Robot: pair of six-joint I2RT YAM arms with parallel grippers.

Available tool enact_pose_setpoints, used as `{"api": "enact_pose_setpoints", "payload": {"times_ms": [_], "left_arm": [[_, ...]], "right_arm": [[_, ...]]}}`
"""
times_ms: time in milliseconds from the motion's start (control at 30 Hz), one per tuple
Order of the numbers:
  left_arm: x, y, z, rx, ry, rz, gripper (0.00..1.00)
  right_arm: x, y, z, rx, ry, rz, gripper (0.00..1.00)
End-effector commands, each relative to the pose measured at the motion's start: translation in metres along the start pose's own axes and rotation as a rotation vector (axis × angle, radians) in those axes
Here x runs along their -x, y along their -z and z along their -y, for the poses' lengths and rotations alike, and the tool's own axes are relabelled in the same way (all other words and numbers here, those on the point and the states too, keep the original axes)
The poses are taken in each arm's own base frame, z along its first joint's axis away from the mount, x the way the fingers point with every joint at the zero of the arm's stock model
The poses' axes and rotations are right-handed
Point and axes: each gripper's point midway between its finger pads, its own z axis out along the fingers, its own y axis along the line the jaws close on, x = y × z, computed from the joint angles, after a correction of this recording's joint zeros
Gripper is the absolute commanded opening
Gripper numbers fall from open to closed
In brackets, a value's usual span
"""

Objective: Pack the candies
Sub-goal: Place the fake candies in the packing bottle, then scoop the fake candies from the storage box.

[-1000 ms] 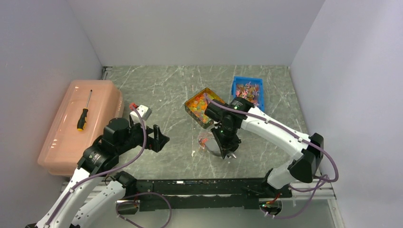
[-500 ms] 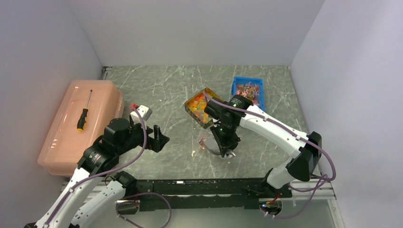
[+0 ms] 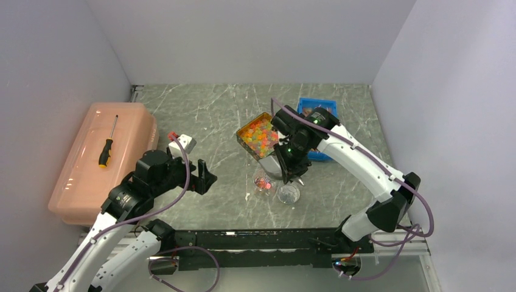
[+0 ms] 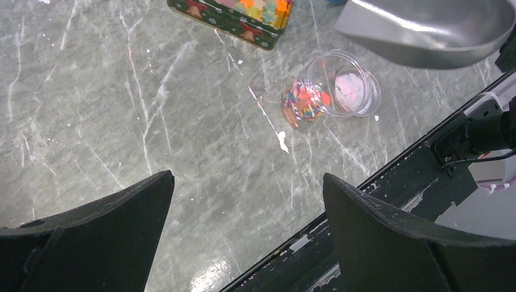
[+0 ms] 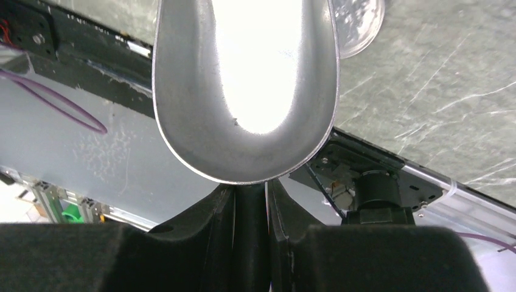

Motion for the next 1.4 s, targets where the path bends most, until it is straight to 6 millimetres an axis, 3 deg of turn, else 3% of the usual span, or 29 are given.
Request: {"api": "enact_pose_setpoints", "payload": {"times_ms": [0, 433, 767, 1367], "left_arm": [[0.004, 0.000, -0.001, 0.012, -0.003, 0.012, 0.99], [0.003, -0.003, -0.006, 0.038, 0.000, 0.004, 0.99], [0.000, -0.009, -0.012, 0.067, 0.003, -0.022, 0.99], [-0.003, -0.013, -0.020, 0.113, 0.007, -0.042, 0.99]], "right_arm": [[0.025, 0.011, 0.012, -0.031, 0.010, 0.067, 0.00], [0.087, -0.012, 0.036, -0.115, 0.022, 0.057, 0.00], [0.124, -0.045, 0.057, -0.166, 0.023, 0.029, 0.00], [0.156, -0.091, 0.078, -0.187, -0.003, -0.052, 0.00]]}}
